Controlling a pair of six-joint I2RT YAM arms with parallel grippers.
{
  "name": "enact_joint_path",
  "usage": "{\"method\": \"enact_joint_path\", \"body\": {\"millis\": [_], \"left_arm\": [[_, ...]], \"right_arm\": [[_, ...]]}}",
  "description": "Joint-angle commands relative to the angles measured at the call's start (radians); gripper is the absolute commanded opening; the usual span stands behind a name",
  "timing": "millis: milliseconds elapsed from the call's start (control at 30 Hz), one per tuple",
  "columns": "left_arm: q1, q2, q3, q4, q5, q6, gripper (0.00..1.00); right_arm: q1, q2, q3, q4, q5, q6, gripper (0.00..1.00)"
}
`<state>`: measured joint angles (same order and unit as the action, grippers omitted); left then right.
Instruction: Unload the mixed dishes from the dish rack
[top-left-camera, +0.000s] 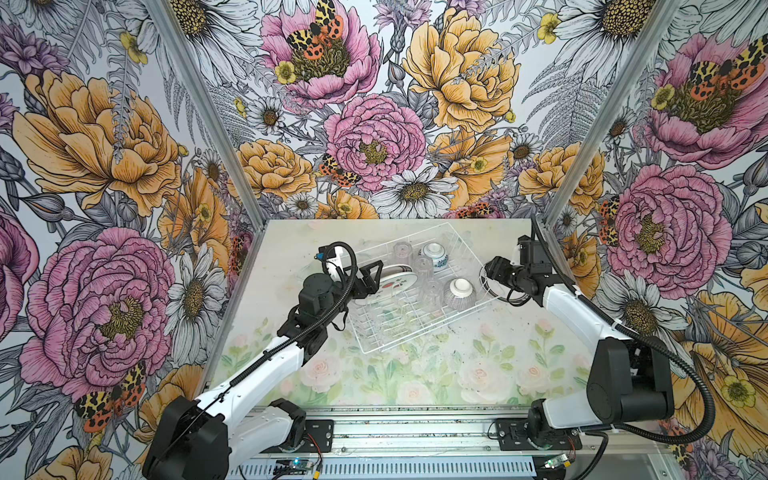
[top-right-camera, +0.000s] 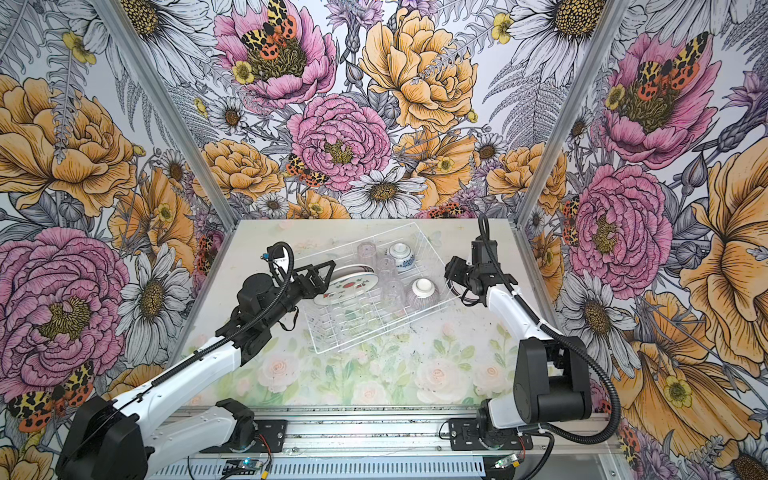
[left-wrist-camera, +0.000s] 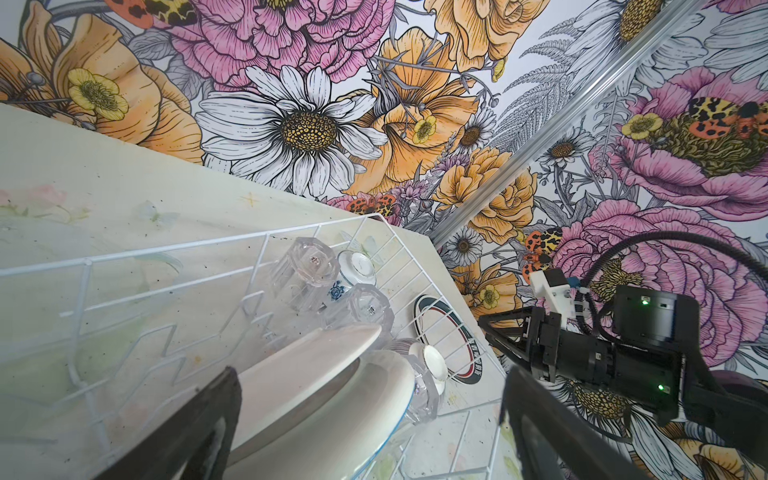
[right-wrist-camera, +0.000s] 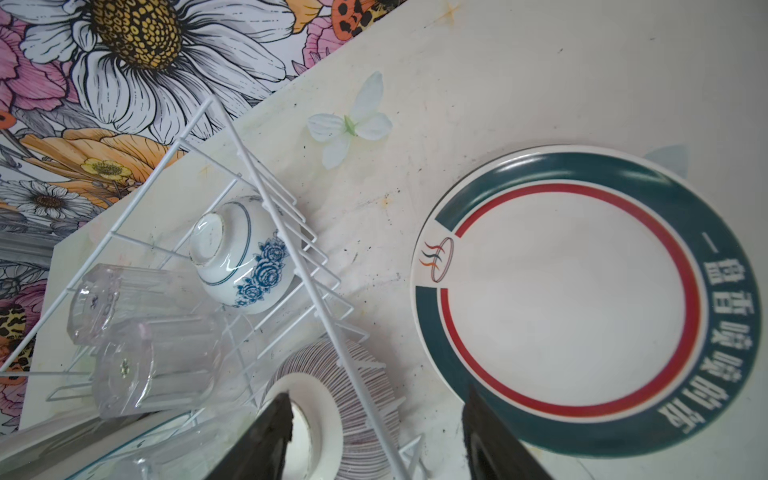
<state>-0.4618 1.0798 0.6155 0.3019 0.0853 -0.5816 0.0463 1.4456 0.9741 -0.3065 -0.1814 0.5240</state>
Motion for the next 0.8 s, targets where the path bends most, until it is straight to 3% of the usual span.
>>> {"method": "enact_joint_path", "body": {"millis": [0, 467, 633, 767], "left_arm": [[0.012, -0.003, -0.013, 0.011, -0.007, -0.013, 0.99], [0.015, -0.025, -0.036, 0.041, 0.000, 0.031, 0.98], [0.015, -0.021, -0.046, 0.058, 0.000, 0.036, 0.99], [0.014, -0.021, -0.049, 0.057, 0.002, 0.037, 0.99]], "right_arm": [[0.010, -0.010, 0.036, -0.003, -0.009, -0.070, 0.67], [0.072, 0.105, 0.075, -0.009, 0.049, -0.169, 0.62], [0.099, 0.114, 0.075, -0.008, 0.059, -0.180, 0.49], [0.110, 0.122, 0.071, -0.008, 0.076, -0.177, 0.45]]}}
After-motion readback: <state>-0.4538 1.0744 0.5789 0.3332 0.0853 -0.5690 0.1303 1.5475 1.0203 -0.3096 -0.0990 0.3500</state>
